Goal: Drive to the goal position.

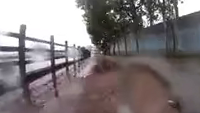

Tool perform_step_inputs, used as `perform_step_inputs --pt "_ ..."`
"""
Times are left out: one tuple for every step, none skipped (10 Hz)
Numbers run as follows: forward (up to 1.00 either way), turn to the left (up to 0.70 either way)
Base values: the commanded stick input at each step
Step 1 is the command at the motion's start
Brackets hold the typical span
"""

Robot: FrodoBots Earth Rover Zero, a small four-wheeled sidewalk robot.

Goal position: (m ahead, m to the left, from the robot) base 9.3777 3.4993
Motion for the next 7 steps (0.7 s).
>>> perform_step_inputs --pt "1.0 0.0" --pt "1.0 0.0" --pt "1.0 0.0" --pt "1.0 0.0" --pt "1.0 0.0" --pt "1.0 0.0" --pt "1.0 0.0"
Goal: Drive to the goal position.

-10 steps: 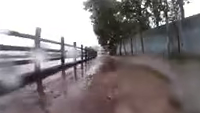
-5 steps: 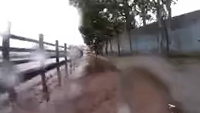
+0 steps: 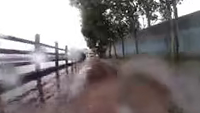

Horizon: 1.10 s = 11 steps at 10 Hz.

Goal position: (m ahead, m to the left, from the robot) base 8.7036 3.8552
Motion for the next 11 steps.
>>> perform_step_inputs --pt "1.0 0.0" --pt "1.0 0.07" --pt "1.0 0.36" --pt "1.0 0.25" --pt "1.0 0.14" --pt "1.0 0.0" --pt "1.0 0.0" --pt "1.0 0.11" --pt "1.0 0.39" --pt "1.0 0.22" --pt "1.0 0.0"
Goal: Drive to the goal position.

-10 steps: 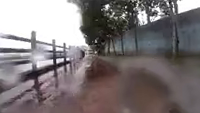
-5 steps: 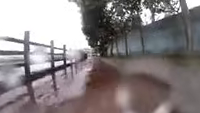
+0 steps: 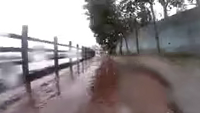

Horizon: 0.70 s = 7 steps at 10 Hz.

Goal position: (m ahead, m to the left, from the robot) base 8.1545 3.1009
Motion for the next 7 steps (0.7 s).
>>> perform_step_inputs --pt "1.0 0.0" --pt "1.0 0.0" --pt "1.0 0.0" --pt "1.0 0.0" --pt "1.0 0.0" --pt "1.0 0.0" --pt "1.0 0.0"
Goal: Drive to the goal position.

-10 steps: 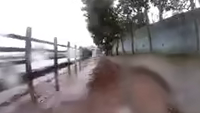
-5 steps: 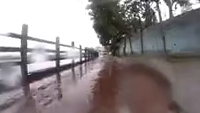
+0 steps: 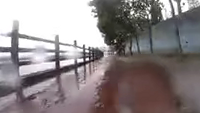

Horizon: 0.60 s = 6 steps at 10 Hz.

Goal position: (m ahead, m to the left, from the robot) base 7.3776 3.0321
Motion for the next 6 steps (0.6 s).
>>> perform_step_inputs --pt "1.0 -0.01" --pt "1.0 -0.28" --pt "1.0 -0.39" --pt "1.0 -0.4" --pt "1.0 -0.39" --pt "1.0 -0.13"
